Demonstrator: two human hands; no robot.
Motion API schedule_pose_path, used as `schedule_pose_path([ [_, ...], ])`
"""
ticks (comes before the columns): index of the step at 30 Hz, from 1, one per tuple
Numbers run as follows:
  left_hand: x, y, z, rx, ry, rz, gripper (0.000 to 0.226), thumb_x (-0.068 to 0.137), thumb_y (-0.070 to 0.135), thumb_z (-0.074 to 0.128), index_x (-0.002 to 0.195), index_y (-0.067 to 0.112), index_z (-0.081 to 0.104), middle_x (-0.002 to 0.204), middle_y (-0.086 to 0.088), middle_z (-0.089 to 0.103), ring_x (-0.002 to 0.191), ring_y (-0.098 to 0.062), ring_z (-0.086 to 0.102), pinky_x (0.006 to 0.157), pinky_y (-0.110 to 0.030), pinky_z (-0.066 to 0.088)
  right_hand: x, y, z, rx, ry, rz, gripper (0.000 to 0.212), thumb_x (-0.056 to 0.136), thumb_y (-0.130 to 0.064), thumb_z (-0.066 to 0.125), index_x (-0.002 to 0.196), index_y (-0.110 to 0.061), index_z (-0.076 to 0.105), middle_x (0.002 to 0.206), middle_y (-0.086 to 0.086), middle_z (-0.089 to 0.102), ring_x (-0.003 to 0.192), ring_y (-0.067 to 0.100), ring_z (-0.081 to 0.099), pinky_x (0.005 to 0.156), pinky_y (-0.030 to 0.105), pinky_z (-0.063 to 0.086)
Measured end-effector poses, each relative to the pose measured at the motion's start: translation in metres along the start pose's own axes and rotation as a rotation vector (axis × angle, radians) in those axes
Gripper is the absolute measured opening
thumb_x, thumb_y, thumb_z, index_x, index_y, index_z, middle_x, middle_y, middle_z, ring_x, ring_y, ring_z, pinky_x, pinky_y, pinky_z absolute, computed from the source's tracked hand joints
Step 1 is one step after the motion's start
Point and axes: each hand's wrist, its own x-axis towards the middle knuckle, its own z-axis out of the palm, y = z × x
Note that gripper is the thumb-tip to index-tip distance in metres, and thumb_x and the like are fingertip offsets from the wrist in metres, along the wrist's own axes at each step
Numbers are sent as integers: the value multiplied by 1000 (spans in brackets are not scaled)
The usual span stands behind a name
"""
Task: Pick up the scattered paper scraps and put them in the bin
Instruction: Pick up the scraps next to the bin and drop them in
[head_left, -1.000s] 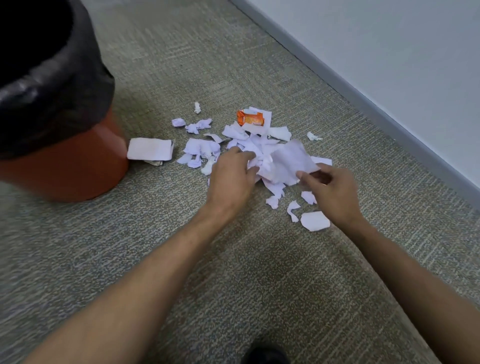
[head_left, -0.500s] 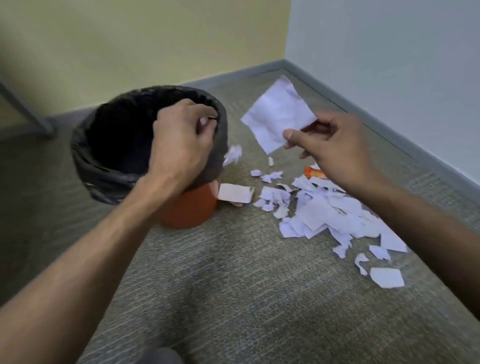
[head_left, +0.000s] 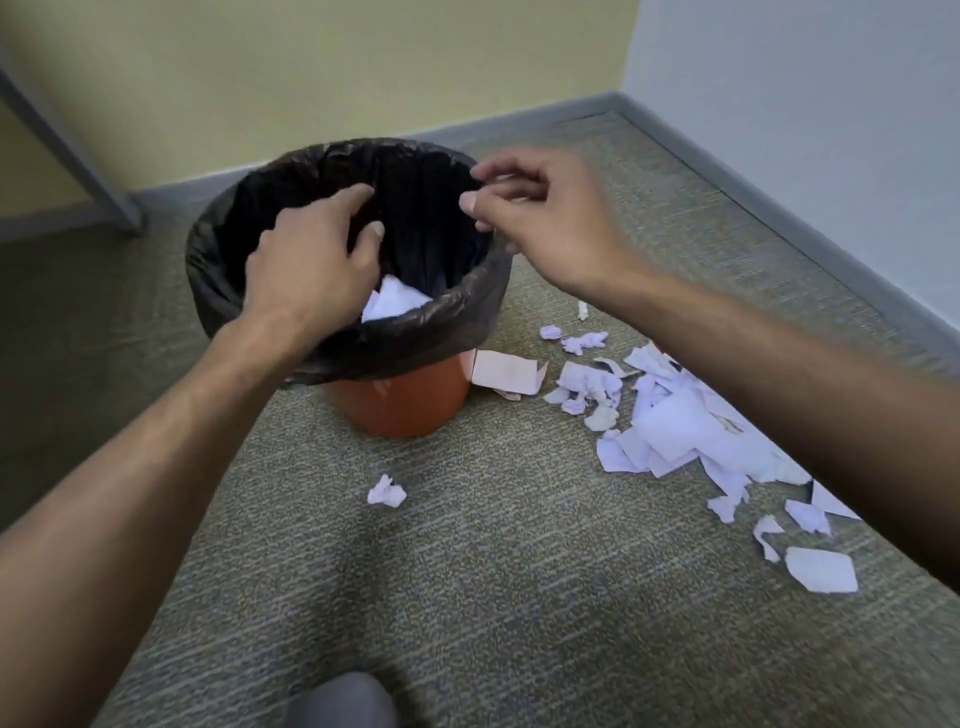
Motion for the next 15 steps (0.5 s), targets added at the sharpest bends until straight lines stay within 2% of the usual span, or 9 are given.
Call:
schedule_pose_path([
  [3,-29,6,0,89,236,120,42,93,44,49,129,23,57,125,-4,62,110,-32,60,80,-47,51,-25,17,-18,-47,37,0,20,85,-22,71,103,-13,71,88,2,74,83,15,72,64,16,52],
  [6,-62,6,6,15,348,322,33,96,35,51,114,12,66,111,-8,64,98,-25,61,70,-40,48,-53,46,-35,-120,15,39,14,86,-20,70,98,-13,71,89,11,73,80,24,72,75,30,58],
  [8,-83,3,15,-32,337,419,28,98,29,53,108,8,69,105,-9,66,93,-25,62,68,-40,50,-71,69,-44,-157,2,98,9,86,-16,69,95,-14,71,88,15,73,74,23,68,76,35,56],
  [10,-103,0,29,-90,287,463,26,98,27,54,105,7,70,102,-9,68,90,-26,64,69,-42,52,-88,91,-50,-218,-16,139,9,86,-17,68,94,-15,72,86,8,73,74,18,68,74,31,54],
  [13,-127,-8,55,-113,139,462,23,97,25,55,102,9,70,96,-5,68,82,-23,64,63,-41,53,-110,119,-60,-378,-89,132,10,88,-22,67,96,-18,71,87,-4,72,78,7,69,78,27,54],
  [15,-142,-17,75,-78,33,435,20,95,24,57,101,11,70,92,-2,67,76,-19,64,56,-37,53,-122,136,-66,-492,-136,129,16,88,-28,67,100,-19,71,87,-9,71,81,5,68,81,30,54],
])
